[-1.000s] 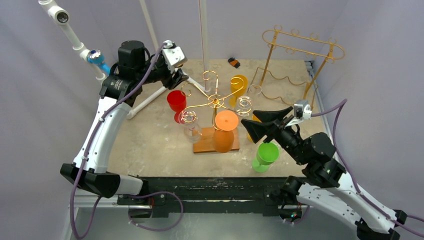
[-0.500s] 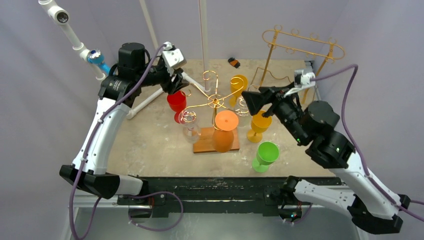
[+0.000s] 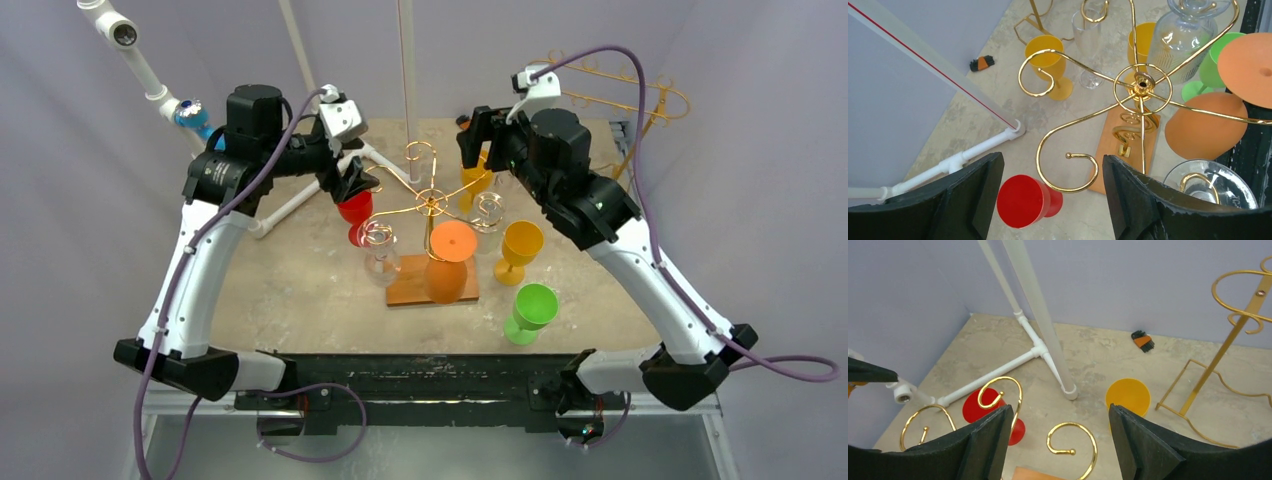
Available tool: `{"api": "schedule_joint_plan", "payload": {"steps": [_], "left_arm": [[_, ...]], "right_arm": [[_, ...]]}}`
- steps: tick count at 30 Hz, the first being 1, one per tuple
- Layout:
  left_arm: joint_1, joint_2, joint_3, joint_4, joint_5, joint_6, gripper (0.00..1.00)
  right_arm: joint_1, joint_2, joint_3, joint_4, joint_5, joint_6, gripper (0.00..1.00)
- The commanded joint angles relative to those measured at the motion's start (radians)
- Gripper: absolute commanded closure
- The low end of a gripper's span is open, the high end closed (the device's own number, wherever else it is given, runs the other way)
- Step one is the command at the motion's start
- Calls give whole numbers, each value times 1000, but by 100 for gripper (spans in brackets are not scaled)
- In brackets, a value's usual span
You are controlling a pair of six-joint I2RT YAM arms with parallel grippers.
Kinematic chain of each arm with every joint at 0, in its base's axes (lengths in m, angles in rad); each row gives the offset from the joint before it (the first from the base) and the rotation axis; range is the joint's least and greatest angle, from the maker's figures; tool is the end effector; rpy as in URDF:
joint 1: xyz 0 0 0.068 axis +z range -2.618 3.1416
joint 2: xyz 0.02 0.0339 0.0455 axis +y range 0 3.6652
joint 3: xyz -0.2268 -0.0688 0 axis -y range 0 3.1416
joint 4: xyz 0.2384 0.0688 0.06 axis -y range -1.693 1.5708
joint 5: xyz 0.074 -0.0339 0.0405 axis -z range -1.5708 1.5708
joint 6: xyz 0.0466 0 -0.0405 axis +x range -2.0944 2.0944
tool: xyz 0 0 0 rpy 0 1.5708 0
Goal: Place the wine glass upside down on the wine glass rack
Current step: Adjust the wine rack at the center of the board.
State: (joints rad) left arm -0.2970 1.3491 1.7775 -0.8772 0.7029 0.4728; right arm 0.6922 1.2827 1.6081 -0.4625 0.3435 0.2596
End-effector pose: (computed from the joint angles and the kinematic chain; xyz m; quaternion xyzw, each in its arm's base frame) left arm 0.2405 -0.1051 0.4408 0.4682 0.6680 -0.2465 0.5232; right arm 0.2248 0.1660 0.4479 -0.0497 0.7496 0.1820 0.6344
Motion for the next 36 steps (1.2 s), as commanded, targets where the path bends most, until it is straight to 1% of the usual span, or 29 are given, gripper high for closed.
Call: {"api": "schedule_joint_plan", "payload": {"steps": [1, 6, 14, 19, 25, 28, 32, 34, 36], "left_arm": [[-16, 16, -25, 1, -27, 5, 23], [-32, 41, -18, -19, -35, 22, 22], [-48, 53, 17, -105, -18, 88, 21], [-52, 58, 15, -113, -34, 104, 22], [-61, 46, -53, -7, -125, 110, 24], [-62, 53, -61, 19, -151, 116, 25], [-63, 59, -69, 46, -177, 127, 26], [-64, 61, -76, 62, -195, 131, 27], [-64, 66, -79, 82, -213, 134, 27]], "right_arm": [[-48, 46, 120, -27, -93, -49, 22], [-99, 95, 144, -55, -168, -59, 23], [-146, 109, 107, -55, -294, -62, 27], [-155, 120, 84, -57, -333, -57, 34], [-157, 101, 6, -36, -340, -45, 40], [-157, 86, -37, -19, -355, -37, 43], [-157, 64, -76, 1, -367, -24, 49], [-157, 51, -88, 10, -374, -17, 54], [-158, 32, -102, 19, -381, -9, 56]]}}
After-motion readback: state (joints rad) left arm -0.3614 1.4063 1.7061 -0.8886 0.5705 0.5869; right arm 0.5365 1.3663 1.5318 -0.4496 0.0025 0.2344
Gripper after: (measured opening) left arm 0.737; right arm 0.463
